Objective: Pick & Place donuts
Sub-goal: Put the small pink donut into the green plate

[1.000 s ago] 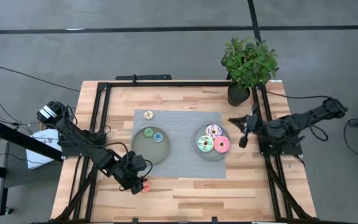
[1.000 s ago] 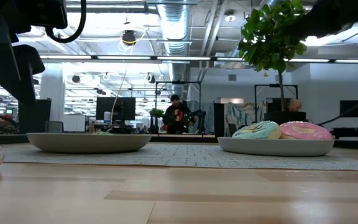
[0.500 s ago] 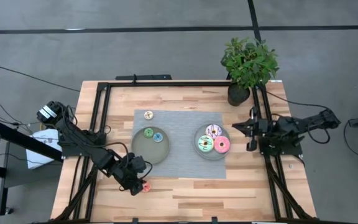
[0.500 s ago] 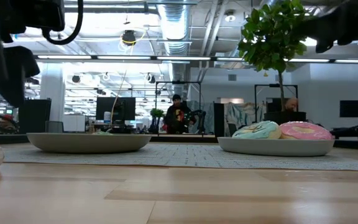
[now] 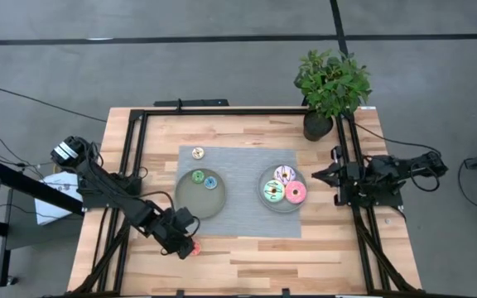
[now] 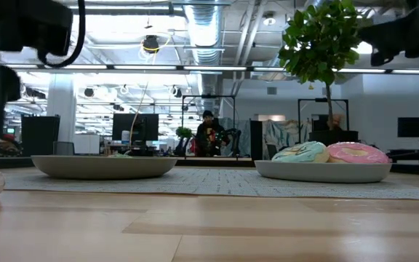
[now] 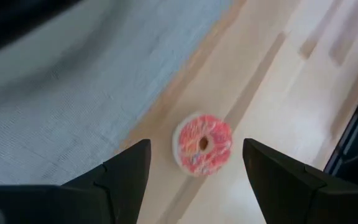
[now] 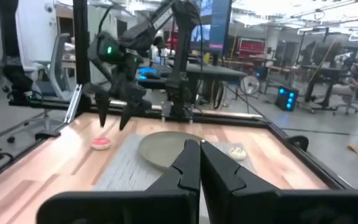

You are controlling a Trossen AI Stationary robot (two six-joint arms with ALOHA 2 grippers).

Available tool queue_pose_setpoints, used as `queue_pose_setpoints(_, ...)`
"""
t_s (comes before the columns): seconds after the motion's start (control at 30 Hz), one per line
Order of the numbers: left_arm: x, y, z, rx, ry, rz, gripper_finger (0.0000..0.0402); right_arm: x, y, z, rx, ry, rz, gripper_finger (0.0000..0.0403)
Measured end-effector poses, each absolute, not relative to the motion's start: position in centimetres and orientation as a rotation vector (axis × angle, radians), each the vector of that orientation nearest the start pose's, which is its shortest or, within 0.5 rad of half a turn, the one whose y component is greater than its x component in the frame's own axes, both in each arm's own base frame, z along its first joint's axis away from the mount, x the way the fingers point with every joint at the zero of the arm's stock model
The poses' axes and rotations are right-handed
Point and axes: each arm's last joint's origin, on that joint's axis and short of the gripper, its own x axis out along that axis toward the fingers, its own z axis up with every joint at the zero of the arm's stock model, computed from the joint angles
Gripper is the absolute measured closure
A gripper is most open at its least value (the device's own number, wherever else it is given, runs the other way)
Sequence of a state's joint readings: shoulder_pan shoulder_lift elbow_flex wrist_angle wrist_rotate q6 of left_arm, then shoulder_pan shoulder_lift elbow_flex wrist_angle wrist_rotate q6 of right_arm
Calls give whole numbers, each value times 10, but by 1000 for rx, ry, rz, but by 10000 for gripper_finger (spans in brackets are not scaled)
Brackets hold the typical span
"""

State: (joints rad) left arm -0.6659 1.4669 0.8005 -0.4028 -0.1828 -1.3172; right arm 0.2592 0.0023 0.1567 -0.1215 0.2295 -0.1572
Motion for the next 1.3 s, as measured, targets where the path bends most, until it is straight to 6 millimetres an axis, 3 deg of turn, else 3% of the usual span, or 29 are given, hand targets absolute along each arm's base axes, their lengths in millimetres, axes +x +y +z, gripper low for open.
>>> queue_pose_setpoints(0.33, 221, -171, 144, -794, 1197, 332, 154, 83, 12, 203, -153, -10, -80, 402)
queue_pose_setpoints(0.57, 226, -172, 146, -784, 1106, 329, 154, 83, 11, 201, -160, 16, -114, 402)
queue_pose_setpoints(1.3, 223, -171, 144, -766, 1160, 312, 154, 83, 11, 199, -165, 33, -112, 402)
